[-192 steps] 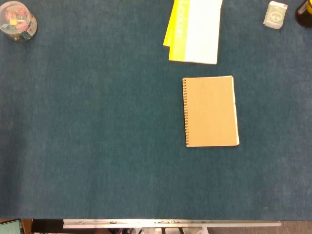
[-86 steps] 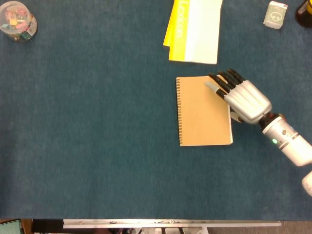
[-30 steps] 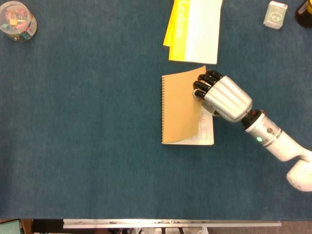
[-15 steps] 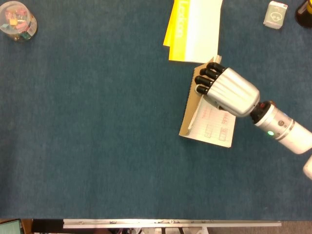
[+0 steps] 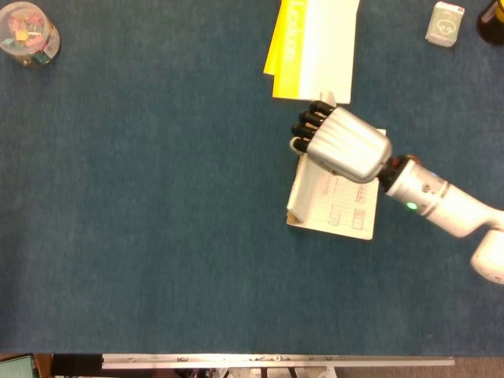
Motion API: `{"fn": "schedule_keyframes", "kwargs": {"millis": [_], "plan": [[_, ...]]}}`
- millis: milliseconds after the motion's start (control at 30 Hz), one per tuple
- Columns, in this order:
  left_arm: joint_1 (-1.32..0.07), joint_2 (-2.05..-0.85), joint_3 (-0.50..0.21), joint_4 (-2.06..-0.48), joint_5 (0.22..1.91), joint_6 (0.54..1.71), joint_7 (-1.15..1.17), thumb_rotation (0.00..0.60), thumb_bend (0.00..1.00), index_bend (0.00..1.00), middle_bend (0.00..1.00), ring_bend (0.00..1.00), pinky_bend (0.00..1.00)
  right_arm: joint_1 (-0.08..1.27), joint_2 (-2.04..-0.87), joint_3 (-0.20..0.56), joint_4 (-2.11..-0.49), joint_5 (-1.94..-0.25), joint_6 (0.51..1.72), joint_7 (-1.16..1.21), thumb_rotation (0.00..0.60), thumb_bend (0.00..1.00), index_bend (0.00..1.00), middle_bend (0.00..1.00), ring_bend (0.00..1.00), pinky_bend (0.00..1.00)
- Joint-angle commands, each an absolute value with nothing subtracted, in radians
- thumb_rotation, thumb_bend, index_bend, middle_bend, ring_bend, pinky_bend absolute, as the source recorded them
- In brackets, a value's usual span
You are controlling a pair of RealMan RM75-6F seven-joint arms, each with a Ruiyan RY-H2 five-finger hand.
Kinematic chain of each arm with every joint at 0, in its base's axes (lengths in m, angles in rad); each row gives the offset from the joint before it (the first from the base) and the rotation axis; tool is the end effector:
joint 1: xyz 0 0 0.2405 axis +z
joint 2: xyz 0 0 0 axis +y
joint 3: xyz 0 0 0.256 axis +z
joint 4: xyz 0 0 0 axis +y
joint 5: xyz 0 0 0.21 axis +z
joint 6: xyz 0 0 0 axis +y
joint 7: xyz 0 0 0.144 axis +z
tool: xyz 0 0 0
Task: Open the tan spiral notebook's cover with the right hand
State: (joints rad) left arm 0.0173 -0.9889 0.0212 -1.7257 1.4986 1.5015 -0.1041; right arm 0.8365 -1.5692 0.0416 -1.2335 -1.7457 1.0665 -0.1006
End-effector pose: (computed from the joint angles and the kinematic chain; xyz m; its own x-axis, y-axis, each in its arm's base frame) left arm -0.3184 0.1331 0.1828 0.3098 0.0870 0.9468 0.9428 0.1006 -0.3177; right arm -0.1195 -0.3343 -0.0247 0.6241 0.0588 0.7792 -0.4429 -0.7949 0.4147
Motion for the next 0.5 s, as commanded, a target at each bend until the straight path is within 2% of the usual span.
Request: {"fn": "schedule_keyframes", "kwargs": {"millis": [33, 267, 500], "plan": [[0.018, -0.986, 0.023, -1.726, 1.499, 1.5, -0.109, 0.6, 0.51, 0.28, 0.25, 0.15, 0.17, 0.86, -1.604, 0.049, -1.203, -1.741, 1.05, -0.089, 0.6, 0.44, 0.76, 0.47, 0.34, 0.32], [0.021, -0.982, 0.027, -1.728, 1.502, 1.5, -0.119, 0.6, 0.51, 0.28, 0.25, 0.15, 0.17, 0.899, -1.68, 0.073, -1.131, -1.735, 1.047, -0.072, 0.6, 0.43, 0.75, 0.46, 0.34, 0.33], [0.025, -0.975, 0.03, -1.732, 1.501, 1.499, -0.128, 0.6, 0.51, 0.28, 0.25, 0.15, 0.17, 0.942, -1.781, 0.095, -1.019, -1.715, 1.028, -0.051, 0.6, 0.42, 0.67, 0.43, 0.33, 0.33]]}}
